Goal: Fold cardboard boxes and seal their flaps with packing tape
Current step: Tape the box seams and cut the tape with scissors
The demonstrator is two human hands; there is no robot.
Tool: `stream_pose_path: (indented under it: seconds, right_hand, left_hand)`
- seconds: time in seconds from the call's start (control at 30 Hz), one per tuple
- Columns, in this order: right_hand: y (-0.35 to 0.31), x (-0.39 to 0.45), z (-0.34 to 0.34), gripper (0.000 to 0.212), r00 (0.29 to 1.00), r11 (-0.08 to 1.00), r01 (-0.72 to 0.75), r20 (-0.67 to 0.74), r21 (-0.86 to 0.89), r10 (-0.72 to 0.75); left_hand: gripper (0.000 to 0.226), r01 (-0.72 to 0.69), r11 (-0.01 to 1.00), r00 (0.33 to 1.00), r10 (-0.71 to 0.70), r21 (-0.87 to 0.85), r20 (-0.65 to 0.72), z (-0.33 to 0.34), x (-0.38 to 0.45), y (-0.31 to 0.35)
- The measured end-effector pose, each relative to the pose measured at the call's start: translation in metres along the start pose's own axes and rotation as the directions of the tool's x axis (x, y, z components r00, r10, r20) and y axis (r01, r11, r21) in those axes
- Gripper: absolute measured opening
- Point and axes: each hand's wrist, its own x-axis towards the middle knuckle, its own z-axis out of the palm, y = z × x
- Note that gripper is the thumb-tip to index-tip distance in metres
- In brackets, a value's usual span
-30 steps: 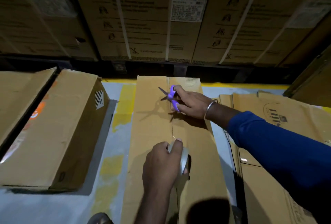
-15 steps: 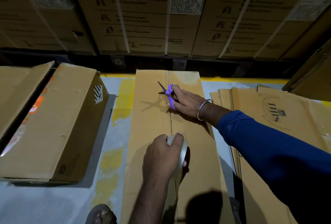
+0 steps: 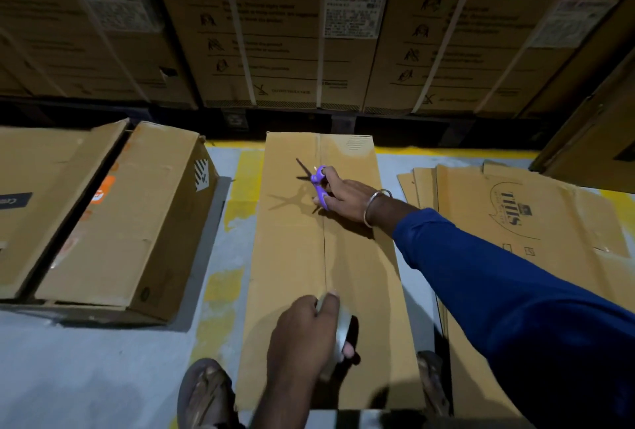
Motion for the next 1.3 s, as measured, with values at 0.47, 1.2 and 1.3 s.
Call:
stream_pose_path:
  seconds: [0.47, 1.2, 1.3]
  right_hand:
    - [-0.014, -0.093, 0.043, 0.024, 0.996, 0.999, 0.045, 0.077, -0.009, -0.044]
    - [-0.065, -0.214, 0.076, 0.028, 0.951, 0.991, 0.136, 0.279, 0.006, -0.133]
    - [-0.071, -0.246, 0.090, 0.032, 0.923, 0.982, 0.191, 0.341, 0.003, -0.181]
  left_hand:
    - [0.064, 0.019, 0.999, 0.999, -0.017, 0.037, -0.035, 0.009, -0.008, -0.009]
    - [0.042, 0.177, 0.979, 0.979, -0.165, 0.096, -0.119, 0.058, -0.104, -0.120]
    - [0.046, 0.140, 0.989, 0.983, -0.134, 0.037, -0.128, 0.067, -0.098, -0.127]
